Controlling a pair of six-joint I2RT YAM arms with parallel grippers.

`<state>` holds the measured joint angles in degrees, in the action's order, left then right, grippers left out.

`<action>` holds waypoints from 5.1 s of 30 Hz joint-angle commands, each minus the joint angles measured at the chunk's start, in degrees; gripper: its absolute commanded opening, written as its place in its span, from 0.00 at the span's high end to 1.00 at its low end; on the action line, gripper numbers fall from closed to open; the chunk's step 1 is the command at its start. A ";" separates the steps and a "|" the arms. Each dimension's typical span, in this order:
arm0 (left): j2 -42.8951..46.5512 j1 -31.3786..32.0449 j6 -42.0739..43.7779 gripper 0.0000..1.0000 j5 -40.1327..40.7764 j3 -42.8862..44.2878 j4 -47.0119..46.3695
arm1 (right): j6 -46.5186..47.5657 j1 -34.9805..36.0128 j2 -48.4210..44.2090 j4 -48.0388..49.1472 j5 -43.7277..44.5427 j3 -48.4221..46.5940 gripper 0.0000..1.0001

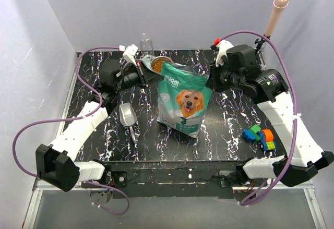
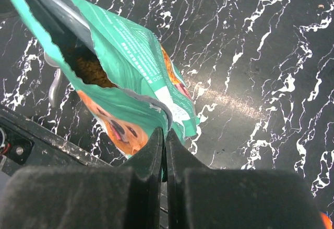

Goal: Serve the pet food

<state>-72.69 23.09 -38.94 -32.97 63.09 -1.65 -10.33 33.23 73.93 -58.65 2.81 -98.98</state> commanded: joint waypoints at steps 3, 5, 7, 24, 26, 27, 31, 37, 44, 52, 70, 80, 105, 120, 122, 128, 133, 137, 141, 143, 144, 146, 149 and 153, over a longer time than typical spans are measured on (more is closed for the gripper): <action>2.90 -1.38 0.89 1.00 7.75 0.37 5.69 | 9.35 -0.72 -4.22 -3.33 -12.26 0.88 0.28; 3.25 -1.38 -0.25 1.00 7.83 0.28 5.60 | 10.15 1.47 -5.90 1.32 -15.72 3.95 0.19; 3.34 -1.38 -0.61 1.00 7.14 0.89 5.78 | 11.89 4.63 -5.73 5.72 -11.53 5.20 0.16; 4.74 -1.38 -1.58 1.00 10.02 2.03 12.01 | 29.39 14.66 13.07 7.68 2.81 -12.02 0.20; 4.92 -1.29 -1.49 1.00 10.47 2.74 13.33 | 29.75 16.68 15.88 6.89 5.35 -15.08 0.26; 5.18 -1.29 -1.49 1.00 10.47 2.91 13.34 | 29.58 17.65 16.59 6.54 6.58 -15.97 0.27; 5.27 -1.29 -1.49 1.00 10.30 3.09 13.43 | 27.20 18.36 14.32 5.74 2.21 -14.23 0.27; 5.36 -1.29 -1.14 1.00 9.77 3.71 13.51 | 28.69 18.62 18.61 7.15 10.62 -16.32 0.36; 4.75 -1.29 2.63 1.00 5.47 5.64 15.09 | 29.31 18.53 13.44 7.94 11.43 -11.24 0.86; 4.13 -1.29 12.82 0.41 -7.81 8.36 17.73 | 24.83 18.53 13.44 2.76 8.00 -14.93 0.99; 2.63 -1.29 22.51 0.27 -11.52 6.87 3.94 | 22.54 14.14 9.74 -2.61 -6.76 -14.40 0.99; 7.82 -1.12 17.41 0.41 -10.36 2.03 -6.71 | 21.76 12.65 12.64 -4.71 -16.07 -17.82 0.99; 3.70 8.26 -67.75 0.21 19.77 27.69 56.76 | 25.09 21.52 14.66 3.19 5.71 -15.37 0.99; -1.93 19.45 -71.20 0.72 41.75 26.39 50.98 | 26.06 23.63 12.64 4.07 5.72 -14.05 0.99; -1.93 19.45 -69.61 0.85 42.20 25.59 48.59 | 26.67 23.72 11.68 4.16 5.80 -13.00 0.94; -2.28 19.53 -69.60 1.00 43.61 27.70 51.39 | 30.89 23.81 7.72 5.31 10.72 -6.85 0.49; -4.04 19.53 -71.09 1.00 41.41 31.56 55.52 | 35.01 23.81 6.40 5.74 14.24 -4.03 0.56; -4.48 19.45 -70.93 1.00 40.88 32.62 57.02 | 37.74 24.07 5.53 7.76 18.37 -4.11 0.99; -3.96 19.53 -70.31 0.69 41.06 31.22 56.67 | 38.98 24.33 3.51 7.59 12.32 -4.64 0.99; -3.52 19.45 -69.87 0.59 42.28 30.43 56.84 | 39.07 24.34 2.62 7.85 11.35 -4.29 0.99; -3.17 19.53 -69.70 0.57 43.16 29.82 56.58 | 38.98 24.33 2.53 7.68 11.17 -4.47 0.99; -2.20 19.53 -68.38 0.57 46.23 28.50 55.18 | 38.89 24.42 2.62 7.06 9.77 -5.08 0.99; -1.76 19.18 -66.28 0.63 49.14 28.14 54.66 | 38.28 24.33 2.71 7.68 8.01 -5.43 0.99; -1.58 19.18 -64.08 0.98 48.53 26.47 50.26 | 37.22 24.33 4.29 7.85 6.95 -6.67 0.99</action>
<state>-76.12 42.94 -106.48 11.05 91.15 52.31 27.22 57.32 79.55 -55.11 11.99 -102.43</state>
